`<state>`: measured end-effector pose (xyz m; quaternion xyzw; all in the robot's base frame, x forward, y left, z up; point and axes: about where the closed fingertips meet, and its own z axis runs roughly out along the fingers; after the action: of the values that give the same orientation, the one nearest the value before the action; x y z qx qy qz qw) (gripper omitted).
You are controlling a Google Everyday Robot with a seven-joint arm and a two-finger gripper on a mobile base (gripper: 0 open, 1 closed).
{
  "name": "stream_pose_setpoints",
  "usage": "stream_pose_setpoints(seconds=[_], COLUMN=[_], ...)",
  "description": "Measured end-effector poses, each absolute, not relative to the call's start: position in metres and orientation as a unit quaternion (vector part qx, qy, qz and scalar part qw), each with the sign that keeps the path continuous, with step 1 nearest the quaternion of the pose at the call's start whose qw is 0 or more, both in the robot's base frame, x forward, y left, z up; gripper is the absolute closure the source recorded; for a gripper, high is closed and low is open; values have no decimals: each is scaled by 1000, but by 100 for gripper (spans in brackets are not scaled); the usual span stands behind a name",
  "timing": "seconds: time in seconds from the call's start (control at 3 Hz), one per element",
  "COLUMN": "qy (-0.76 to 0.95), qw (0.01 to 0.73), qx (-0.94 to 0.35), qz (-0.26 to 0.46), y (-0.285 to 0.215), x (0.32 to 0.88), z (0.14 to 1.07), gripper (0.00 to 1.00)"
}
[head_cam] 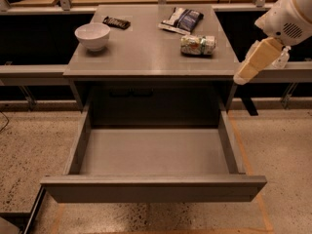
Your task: Place 7up can into top drawer
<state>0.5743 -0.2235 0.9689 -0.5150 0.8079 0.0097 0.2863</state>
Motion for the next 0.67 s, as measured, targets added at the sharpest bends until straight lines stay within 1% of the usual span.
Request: stream_pose_setpoints(seconds=[0.67], qy=[798], qw=[354], qx=[-486], qz=[44], y=[-215], x=[646], z=[957], gripper=[0])
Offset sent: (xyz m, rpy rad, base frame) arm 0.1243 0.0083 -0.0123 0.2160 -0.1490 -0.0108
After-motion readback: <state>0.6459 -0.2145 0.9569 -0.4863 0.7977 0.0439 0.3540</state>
